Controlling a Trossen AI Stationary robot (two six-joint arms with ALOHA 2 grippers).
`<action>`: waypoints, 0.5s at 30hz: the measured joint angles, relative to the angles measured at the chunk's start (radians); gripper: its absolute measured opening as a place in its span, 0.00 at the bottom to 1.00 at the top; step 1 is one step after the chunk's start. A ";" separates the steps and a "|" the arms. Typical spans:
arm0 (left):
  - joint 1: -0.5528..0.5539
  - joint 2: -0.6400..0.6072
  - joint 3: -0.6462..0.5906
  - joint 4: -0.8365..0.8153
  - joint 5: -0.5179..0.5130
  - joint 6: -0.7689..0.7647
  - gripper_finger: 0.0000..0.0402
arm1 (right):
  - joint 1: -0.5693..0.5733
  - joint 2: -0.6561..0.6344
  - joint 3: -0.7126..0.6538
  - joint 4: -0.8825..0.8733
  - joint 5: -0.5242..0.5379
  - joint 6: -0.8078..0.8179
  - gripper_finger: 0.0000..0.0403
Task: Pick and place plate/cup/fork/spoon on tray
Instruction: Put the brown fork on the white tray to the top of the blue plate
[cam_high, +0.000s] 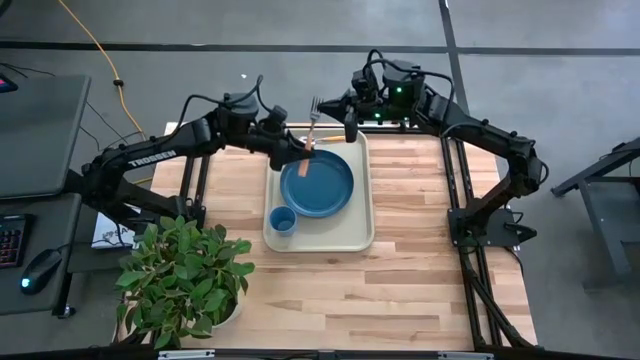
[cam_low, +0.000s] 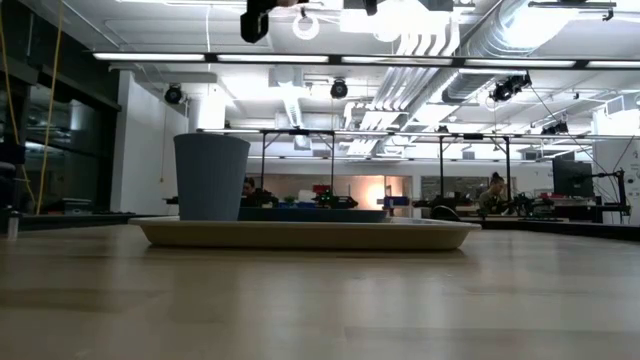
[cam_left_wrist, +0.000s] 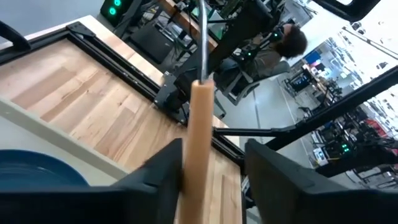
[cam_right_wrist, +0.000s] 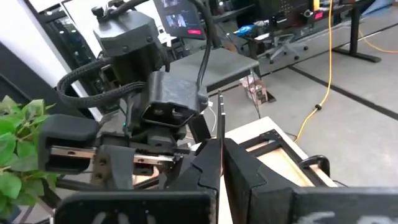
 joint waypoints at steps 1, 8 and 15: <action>0.000 0.000 0.000 -0.003 0.000 0.000 0.33 | 0.000 0.000 0.000 -0.001 -0.002 0.000 0.00; 0.001 -0.001 0.000 -0.044 -0.006 0.044 0.05 | 0.000 0.001 0.000 -0.018 -0.006 0.003 0.00; 0.001 -0.047 0.002 -0.145 -0.170 0.110 0.02 | -0.013 0.001 0.000 -0.080 0.029 0.097 0.04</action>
